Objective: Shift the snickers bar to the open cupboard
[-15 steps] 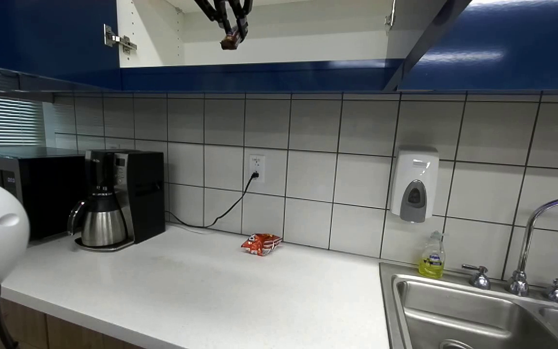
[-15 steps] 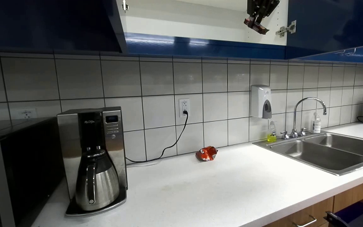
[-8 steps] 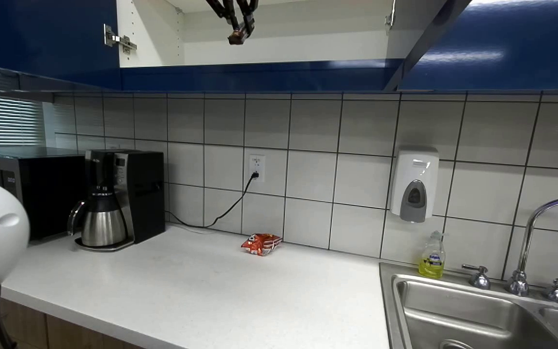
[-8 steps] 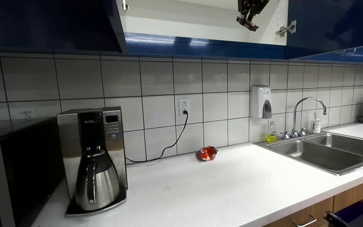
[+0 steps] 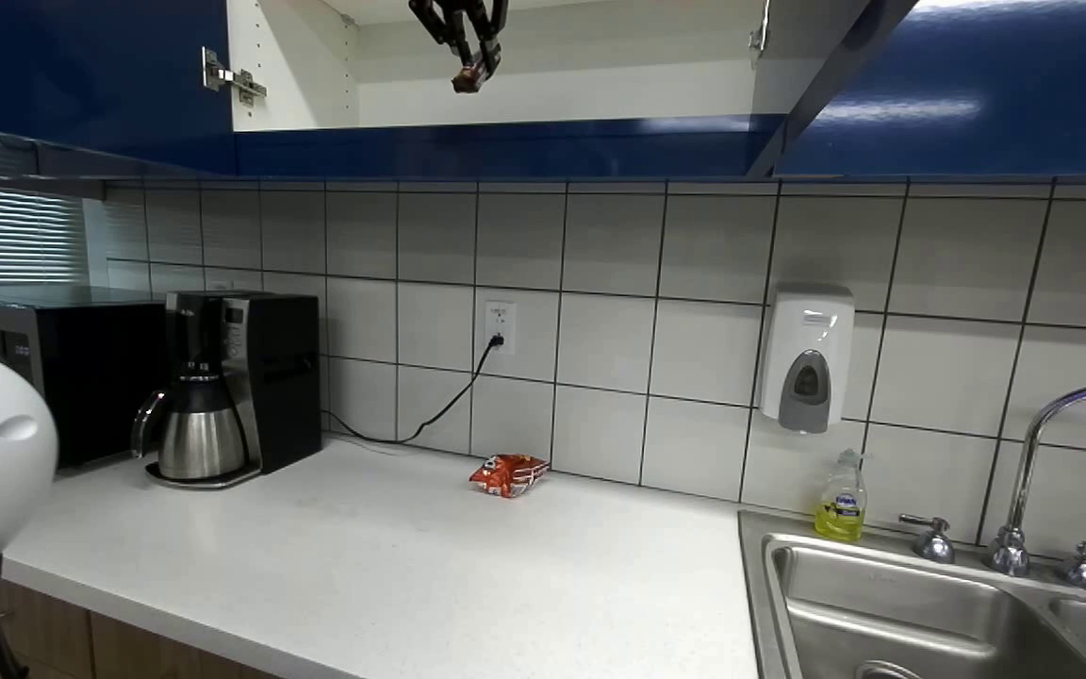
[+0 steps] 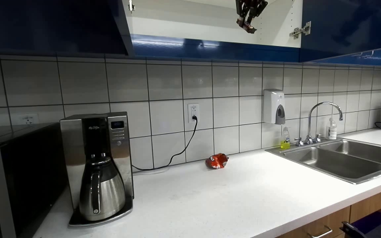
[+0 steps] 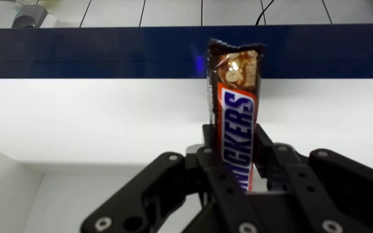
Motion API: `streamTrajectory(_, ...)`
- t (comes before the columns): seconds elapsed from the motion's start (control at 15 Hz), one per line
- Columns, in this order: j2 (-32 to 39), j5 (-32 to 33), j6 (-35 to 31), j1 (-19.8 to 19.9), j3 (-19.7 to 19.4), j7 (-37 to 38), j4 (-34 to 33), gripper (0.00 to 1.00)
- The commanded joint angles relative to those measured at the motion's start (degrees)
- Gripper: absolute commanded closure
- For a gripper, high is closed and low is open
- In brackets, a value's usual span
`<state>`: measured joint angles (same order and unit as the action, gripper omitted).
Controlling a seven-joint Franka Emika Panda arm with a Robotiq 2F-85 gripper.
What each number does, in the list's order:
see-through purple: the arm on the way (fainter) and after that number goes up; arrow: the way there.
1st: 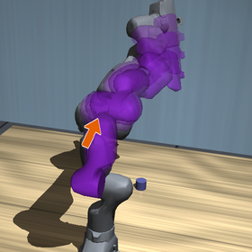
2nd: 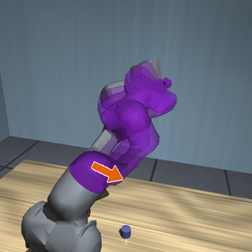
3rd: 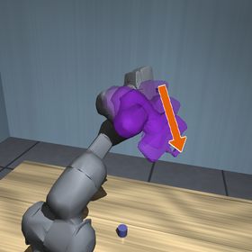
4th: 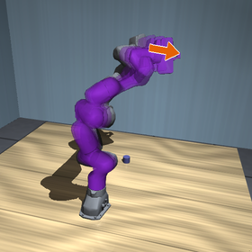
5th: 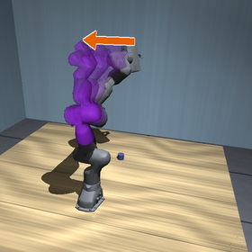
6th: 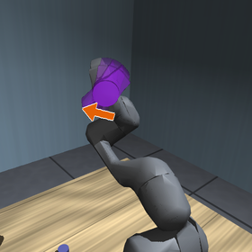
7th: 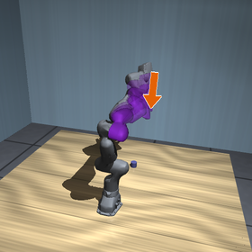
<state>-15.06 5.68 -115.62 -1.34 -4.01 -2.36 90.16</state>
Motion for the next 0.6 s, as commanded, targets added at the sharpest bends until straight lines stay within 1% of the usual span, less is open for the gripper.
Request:
streamTrajectory(0.0,5.63,0.65,1.77,1.34,1.74,2.49,-7.6,0.92)
streamTrajectory(0.53,14.02,1.83,2.8,1.09,1.86,5.19,-17.53,0.92)
